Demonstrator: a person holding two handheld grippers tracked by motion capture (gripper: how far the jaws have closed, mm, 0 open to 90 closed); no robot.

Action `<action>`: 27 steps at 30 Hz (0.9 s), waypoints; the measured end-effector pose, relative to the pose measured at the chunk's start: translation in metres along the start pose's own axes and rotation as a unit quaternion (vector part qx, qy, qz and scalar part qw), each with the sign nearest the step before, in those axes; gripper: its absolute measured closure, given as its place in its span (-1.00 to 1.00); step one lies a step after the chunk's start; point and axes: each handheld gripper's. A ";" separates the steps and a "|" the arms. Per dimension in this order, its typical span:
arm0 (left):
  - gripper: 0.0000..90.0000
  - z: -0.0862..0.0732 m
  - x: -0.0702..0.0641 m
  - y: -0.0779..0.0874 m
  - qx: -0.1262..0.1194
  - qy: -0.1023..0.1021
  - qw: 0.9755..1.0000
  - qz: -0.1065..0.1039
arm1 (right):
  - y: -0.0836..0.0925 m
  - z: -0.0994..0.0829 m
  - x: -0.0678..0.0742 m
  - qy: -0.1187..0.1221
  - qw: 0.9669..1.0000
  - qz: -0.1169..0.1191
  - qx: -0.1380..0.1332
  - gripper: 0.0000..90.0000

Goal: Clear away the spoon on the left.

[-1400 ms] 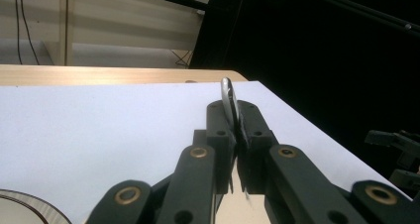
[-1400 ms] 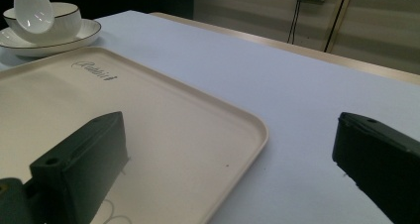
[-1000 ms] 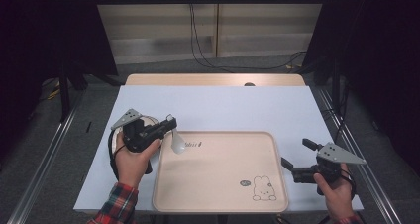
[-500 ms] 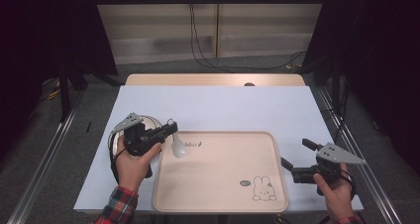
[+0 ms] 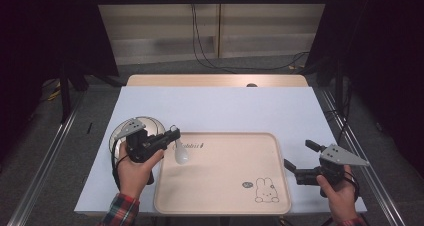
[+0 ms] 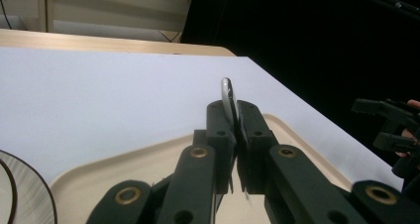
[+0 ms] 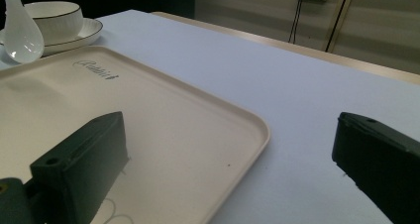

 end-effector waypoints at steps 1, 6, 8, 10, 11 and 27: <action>0.90 -0.001 0.000 0.000 0.004 -0.001 1.000 0.004 | -0.001 0.000 0.000 0.003 1.000 -0.001 0.000 -1.00; 0.90 -0.006 0.002 0.001 0.007 0.005 1.000 0.003 | -0.002 0.000 0.001 0.004 1.000 0.005 0.001 -1.00; 0.90 -0.007 0.002 0.001 0.005 0.005 1.000 0.006 | -0.002 0.000 0.001 0.005 1.000 0.001 0.004 -1.00; 0.90 -0.009 0.002 0.002 0.006 0.005 1.000 0.005 | -0.002 0.000 0.001 0.005 1.000 0.001 0.005 -1.00; 0.90 -0.009 0.002 0.002 0.007 0.004 1.000 0.004 | -0.001 0.000 0.001 0.004 1.000 0.000 0.005 -1.00; 0.90 -0.023 0.001 0.006 0.015 0.011 1.000 -0.005 | -0.002 -0.001 0.001 0.005 1.000 0.001 0.003 -0.99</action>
Point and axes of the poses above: each handheld gripper's, and its own axes: y roughly backward along the jaws, z roughly out of its top, x roughly to its left, and after that the axes turned 5 degrees about z, right-handed
